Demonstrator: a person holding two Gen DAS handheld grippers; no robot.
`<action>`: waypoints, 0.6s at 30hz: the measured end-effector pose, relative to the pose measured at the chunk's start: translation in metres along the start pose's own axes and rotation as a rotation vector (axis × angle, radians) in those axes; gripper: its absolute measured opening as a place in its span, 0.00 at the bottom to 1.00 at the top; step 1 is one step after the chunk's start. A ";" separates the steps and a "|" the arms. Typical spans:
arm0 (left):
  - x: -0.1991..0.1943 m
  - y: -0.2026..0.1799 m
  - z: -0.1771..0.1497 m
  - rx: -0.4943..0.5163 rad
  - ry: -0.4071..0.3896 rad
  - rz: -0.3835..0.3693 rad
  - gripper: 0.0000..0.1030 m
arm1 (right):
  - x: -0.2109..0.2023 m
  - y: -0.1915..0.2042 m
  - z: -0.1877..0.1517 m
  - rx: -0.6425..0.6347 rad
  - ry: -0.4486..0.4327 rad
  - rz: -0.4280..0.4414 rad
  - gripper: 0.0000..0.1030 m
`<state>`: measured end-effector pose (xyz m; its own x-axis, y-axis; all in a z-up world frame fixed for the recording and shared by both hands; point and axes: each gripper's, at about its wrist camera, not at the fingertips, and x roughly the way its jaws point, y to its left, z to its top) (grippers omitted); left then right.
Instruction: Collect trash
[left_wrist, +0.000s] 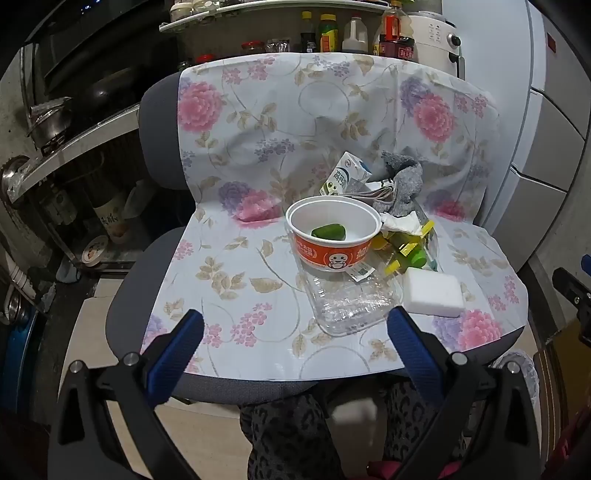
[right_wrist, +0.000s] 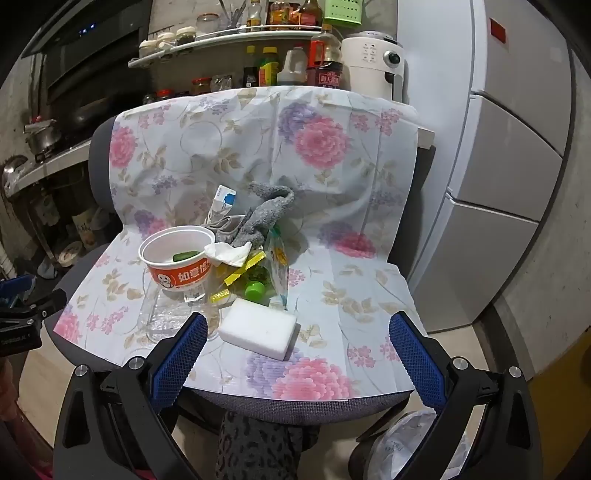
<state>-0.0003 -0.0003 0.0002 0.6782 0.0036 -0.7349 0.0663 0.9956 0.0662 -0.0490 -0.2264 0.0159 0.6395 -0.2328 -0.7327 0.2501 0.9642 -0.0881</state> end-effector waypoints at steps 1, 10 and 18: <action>0.000 0.000 0.000 -0.005 -0.001 -0.004 0.94 | 0.000 0.000 0.000 0.000 0.001 0.000 0.94; 0.000 0.001 0.000 -0.009 -0.004 -0.009 0.94 | 0.000 0.000 0.000 0.000 0.004 -0.001 0.94; -0.001 0.001 0.000 -0.011 -0.005 -0.008 0.94 | 0.001 0.000 0.000 0.000 0.004 -0.001 0.94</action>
<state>-0.0008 0.0008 0.0005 0.6811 -0.0045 -0.7322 0.0637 0.9966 0.0531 -0.0486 -0.2268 0.0155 0.6364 -0.2335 -0.7352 0.2507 0.9640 -0.0891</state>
